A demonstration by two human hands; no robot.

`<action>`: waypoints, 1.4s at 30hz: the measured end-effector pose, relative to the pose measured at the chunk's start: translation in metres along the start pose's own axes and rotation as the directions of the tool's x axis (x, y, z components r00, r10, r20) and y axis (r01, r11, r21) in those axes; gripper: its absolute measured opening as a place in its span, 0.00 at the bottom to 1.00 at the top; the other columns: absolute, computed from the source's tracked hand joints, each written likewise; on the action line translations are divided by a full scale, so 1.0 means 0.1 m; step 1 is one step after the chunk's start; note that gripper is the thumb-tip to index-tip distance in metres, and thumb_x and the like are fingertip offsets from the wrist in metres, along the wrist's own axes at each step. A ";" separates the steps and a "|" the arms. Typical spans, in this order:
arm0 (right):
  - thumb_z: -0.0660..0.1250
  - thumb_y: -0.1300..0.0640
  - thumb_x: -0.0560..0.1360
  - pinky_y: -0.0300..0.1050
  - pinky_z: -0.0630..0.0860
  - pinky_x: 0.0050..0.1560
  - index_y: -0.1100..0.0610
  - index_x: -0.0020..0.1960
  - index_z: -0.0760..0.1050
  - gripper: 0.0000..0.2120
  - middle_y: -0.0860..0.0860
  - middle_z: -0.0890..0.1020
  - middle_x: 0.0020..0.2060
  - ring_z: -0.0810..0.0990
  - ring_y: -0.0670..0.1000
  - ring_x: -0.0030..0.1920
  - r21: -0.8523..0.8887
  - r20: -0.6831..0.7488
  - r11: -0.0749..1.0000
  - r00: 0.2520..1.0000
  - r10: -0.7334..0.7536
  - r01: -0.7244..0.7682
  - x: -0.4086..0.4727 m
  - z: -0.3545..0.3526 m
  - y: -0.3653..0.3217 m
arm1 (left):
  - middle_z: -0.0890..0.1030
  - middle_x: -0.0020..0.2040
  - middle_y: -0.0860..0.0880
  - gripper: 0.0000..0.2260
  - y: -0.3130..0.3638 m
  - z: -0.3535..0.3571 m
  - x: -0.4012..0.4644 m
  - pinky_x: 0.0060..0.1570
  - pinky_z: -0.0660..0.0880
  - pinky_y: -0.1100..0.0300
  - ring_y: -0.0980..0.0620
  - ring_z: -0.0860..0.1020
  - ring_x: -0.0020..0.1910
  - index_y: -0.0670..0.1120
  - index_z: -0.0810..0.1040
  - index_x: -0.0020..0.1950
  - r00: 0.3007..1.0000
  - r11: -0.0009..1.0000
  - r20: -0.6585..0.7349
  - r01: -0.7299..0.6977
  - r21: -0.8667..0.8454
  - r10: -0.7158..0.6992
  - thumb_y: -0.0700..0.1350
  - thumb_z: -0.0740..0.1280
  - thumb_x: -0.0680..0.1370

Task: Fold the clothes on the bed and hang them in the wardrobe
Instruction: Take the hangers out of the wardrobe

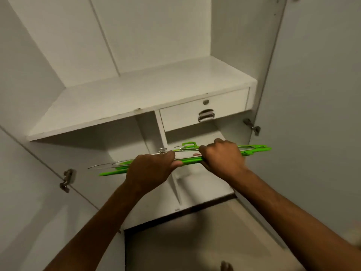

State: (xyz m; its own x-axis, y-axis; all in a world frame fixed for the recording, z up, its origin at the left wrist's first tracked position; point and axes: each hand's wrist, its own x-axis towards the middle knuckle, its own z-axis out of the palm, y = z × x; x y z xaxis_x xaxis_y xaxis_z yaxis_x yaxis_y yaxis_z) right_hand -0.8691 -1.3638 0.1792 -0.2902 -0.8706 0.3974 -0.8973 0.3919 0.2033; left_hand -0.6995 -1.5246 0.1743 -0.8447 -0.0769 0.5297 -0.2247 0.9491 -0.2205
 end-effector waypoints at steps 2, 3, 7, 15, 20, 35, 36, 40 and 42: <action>0.79 0.49 0.59 0.40 0.59 0.28 0.54 0.31 0.75 0.14 0.51 0.76 0.23 0.76 0.57 0.26 -0.019 0.038 0.998 0.998 0.058 -0.057 -0.38 -0.11 -0.02 | 0.78 0.29 0.49 0.28 0.24 0.00 -0.10 0.20 0.72 0.57 0.46 0.74 0.21 0.47 0.77 0.45 0.997 0.997 -0.012 -0.070 -0.037 0.070 0.62 0.45 0.84; 0.79 0.50 0.61 0.41 0.60 0.28 0.54 0.32 0.76 0.13 0.52 0.77 0.24 0.77 0.58 0.27 -0.010 0.071 0.996 0.993 0.089 -0.088 -0.60 -0.18 -0.01 | 0.78 0.29 0.50 0.28 0.40 -0.01 -0.14 0.20 0.71 0.58 0.46 0.74 0.21 0.47 0.77 0.45 0.994 0.992 -0.012 -0.111 -0.060 0.111 0.62 0.45 0.85; 0.69 0.50 0.73 0.47 0.73 0.36 0.55 0.44 0.80 0.08 0.56 0.82 0.37 0.82 0.61 0.40 0.020 0.268 0.956 0.923 0.276 -0.292 -1.46 -0.41 0.03 | 0.81 0.31 0.51 0.25 1.01 0.01 -0.21 0.22 0.70 0.59 0.45 0.77 0.23 0.49 0.76 0.46 0.963 0.954 -0.007 -0.267 -0.133 0.269 0.62 0.46 0.84; 0.63 0.50 0.77 0.47 0.71 0.39 0.54 0.50 0.79 0.10 0.56 0.83 0.44 0.81 0.61 0.48 -0.095 0.373 0.776 0.700 0.609 -0.624 -3.47 -0.87 0.09 | 0.81 0.34 0.52 0.21 2.69 -0.16 -0.35 0.22 0.65 0.60 0.45 0.79 0.27 0.51 0.74 0.44 0.831 0.786 0.014 -0.519 -0.335 0.555 0.64 0.50 0.81; 0.63 0.52 0.77 0.49 0.74 0.41 0.55 0.52 0.79 0.10 0.58 0.83 0.45 0.81 0.63 0.48 -0.190 0.389 0.598 0.500 0.774 -0.778 -4.88 -1.42 -0.02 | 0.79 0.31 0.51 0.18 3.97 -0.53 -0.58 0.21 0.61 0.62 0.47 0.77 0.24 0.52 0.69 0.43 0.677 0.583 -0.067 -0.676 -0.450 0.733 0.62 0.51 0.82; 0.61 0.51 0.78 0.47 0.65 0.38 0.54 0.55 0.77 0.11 0.56 0.83 0.47 0.80 0.61 0.50 -0.497 0.079 -0.185 -0.256 0.963 -0.848 -8.53 -3.43 -1.00 | 0.78 0.30 0.52 0.24 7.94 -2.55 -1.74 0.23 0.56 0.60 0.47 0.76 0.24 0.53 0.69 0.40 0.050 -0.159 -0.499 -0.916 -0.368 0.865 0.65 0.43 0.82; 0.61 0.50 0.78 0.47 0.65 0.38 0.54 0.55 0.78 0.11 0.56 0.83 0.47 0.80 0.61 0.49 -0.502 0.053 -0.232 -0.298 0.953 -0.833 -8.68 -3.53 -1.08 | 0.78 0.31 0.52 0.24 8.14 -2.66 -1.83 0.23 0.56 0.60 0.47 0.76 0.24 0.53 0.69 0.40 0.002 -0.216 -0.524 -0.909 -0.355 0.852 0.65 0.43 0.82; 0.61 0.48 0.79 0.49 0.69 0.39 0.53 0.56 0.77 0.12 0.55 0.83 0.48 0.81 0.60 0.51 -0.504 -0.018 -0.387 -0.439 0.898 -0.772 -9.15 -3.79 -1.29 | 0.80 0.36 0.52 0.26 8.83 -2.95 -2.13 0.27 0.59 0.58 0.44 0.78 0.30 0.52 0.69 0.44 -0.110 -0.390 -0.617 -0.856 -0.340 0.779 0.67 0.39 0.80; 0.62 0.48 0.78 0.51 0.74 0.42 0.53 0.56 0.77 0.12 0.55 0.83 0.49 0.80 0.60 0.52 -0.499 -0.053 -0.458 -0.502 0.863 -0.736 -9.39 -3.89 -1.34 | 0.80 0.36 0.52 0.26 9.17 -3.08 -2.25 0.27 0.61 0.58 0.44 0.78 0.31 0.52 0.69 0.44 -0.167 -0.464 -0.651 -0.828 -0.315 0.741 0.67 0.40 0.80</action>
State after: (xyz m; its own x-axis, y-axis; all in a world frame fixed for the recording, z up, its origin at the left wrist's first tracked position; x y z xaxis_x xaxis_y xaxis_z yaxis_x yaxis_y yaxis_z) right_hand -0.3473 -0.4829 0.1265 -0.6113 0.7911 0.0231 0.7907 0.6092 0.0607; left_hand -0.5656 -0.5424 0.1053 0.2911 0.9144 0.2813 0.9567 -0.2805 -0.0780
